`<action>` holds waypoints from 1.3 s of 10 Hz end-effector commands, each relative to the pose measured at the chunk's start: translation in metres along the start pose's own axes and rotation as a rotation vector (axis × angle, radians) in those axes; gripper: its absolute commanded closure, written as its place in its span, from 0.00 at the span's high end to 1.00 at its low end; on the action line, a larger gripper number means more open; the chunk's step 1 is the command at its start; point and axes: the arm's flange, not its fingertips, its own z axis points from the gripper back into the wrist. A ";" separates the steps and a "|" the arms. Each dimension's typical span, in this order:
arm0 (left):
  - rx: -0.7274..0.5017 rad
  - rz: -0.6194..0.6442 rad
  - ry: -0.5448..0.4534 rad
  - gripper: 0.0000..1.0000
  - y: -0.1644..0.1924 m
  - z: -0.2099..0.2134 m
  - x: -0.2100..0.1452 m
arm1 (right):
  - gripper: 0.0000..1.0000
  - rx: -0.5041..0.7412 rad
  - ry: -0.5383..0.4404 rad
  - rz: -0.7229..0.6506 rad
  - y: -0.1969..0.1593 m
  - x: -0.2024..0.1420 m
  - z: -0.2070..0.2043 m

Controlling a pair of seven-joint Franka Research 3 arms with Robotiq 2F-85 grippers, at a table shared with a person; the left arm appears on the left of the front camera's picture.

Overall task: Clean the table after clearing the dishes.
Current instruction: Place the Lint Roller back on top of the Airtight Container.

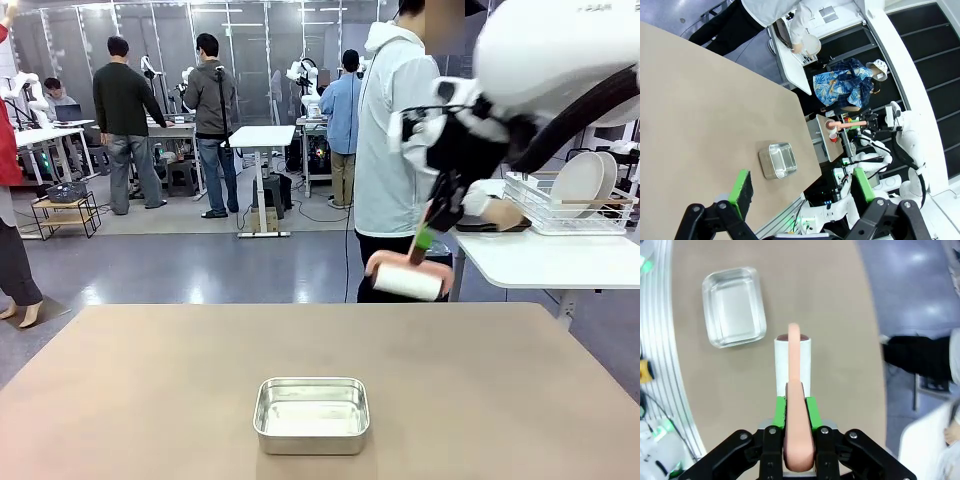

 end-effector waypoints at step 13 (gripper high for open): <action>-0.011 0.006 -0.006 1.00 -0.002 0.002 0.000 | 0.20 0.152 0.106 0.108 0.084 0.097 -0.099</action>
